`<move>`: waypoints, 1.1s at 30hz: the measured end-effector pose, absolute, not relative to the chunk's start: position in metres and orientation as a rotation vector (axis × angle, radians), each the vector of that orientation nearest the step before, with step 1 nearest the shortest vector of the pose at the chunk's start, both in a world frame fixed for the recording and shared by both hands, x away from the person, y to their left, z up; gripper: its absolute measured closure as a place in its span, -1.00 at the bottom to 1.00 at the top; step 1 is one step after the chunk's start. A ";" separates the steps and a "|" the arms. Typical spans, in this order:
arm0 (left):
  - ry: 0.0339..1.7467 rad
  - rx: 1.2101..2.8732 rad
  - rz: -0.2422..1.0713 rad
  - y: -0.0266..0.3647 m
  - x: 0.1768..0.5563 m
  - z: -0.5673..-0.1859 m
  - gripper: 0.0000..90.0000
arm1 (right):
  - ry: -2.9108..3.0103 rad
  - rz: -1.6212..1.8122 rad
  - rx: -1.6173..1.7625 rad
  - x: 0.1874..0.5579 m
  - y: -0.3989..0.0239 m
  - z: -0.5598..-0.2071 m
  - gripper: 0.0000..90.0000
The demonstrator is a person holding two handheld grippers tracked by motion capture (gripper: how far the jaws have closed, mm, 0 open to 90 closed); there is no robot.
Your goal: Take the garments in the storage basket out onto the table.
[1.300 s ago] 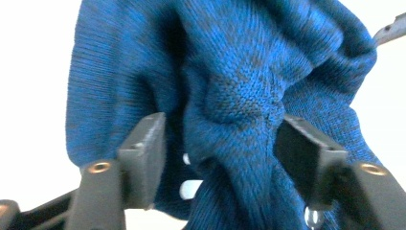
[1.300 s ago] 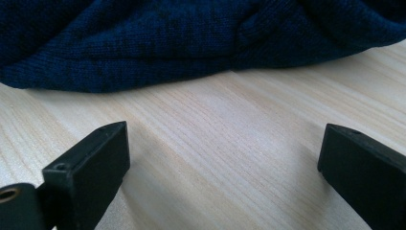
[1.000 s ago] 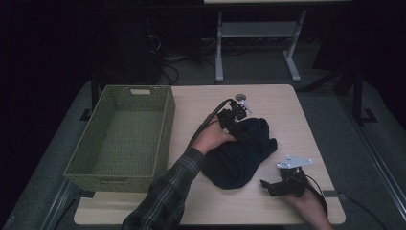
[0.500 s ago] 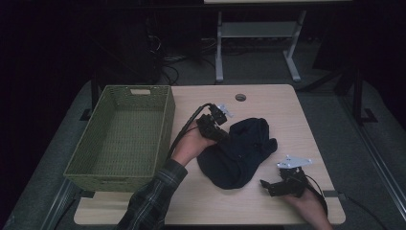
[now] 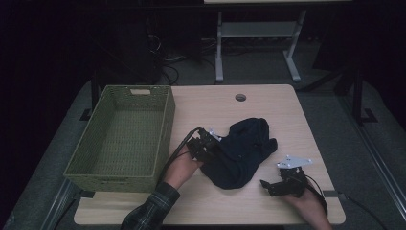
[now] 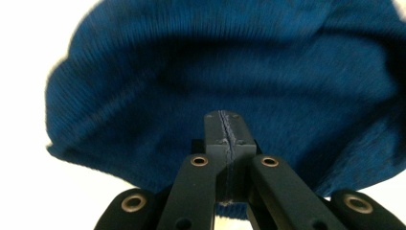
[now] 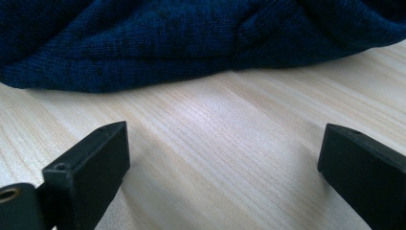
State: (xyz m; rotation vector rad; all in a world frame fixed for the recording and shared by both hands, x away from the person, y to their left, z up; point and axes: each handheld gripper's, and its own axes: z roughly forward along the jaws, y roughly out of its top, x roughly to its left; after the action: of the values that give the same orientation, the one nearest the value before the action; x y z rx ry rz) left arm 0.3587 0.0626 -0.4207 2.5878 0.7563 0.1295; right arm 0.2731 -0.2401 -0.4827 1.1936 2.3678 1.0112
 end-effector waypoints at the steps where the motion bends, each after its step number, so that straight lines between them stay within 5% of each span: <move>1: 0.761 2.594 0.131 0.064 0.358 -0.424 1.00 | 2.368 1.011 1.194 0.273 -0.240 -0.483 -0.93; 13: 0.775 2.625 0.106 0.071 0.350 -0.439 1.00 | 2.373 1.007 1.192 0.273 -0.242 -0.482 -0.92; 17: 0.770 2.612 0.093 0.073 0.346 -0.441 1.00 | 2.394 0.985 1.184 0.272 -0.247 -0.477 -0.70; 33: 0.793 2.549 0.055 0.080 0.347 -0.444 1.00 | 2.343 1.130 1.196 0.305 -0.264 -0.420 -0.49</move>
State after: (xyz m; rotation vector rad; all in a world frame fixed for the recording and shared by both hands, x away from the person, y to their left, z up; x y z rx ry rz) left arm 0.3474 0.0805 -0.4442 2.5488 0.7925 0.0552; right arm 0.3053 -0.2638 -0.4198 1.1963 2.3425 1.1300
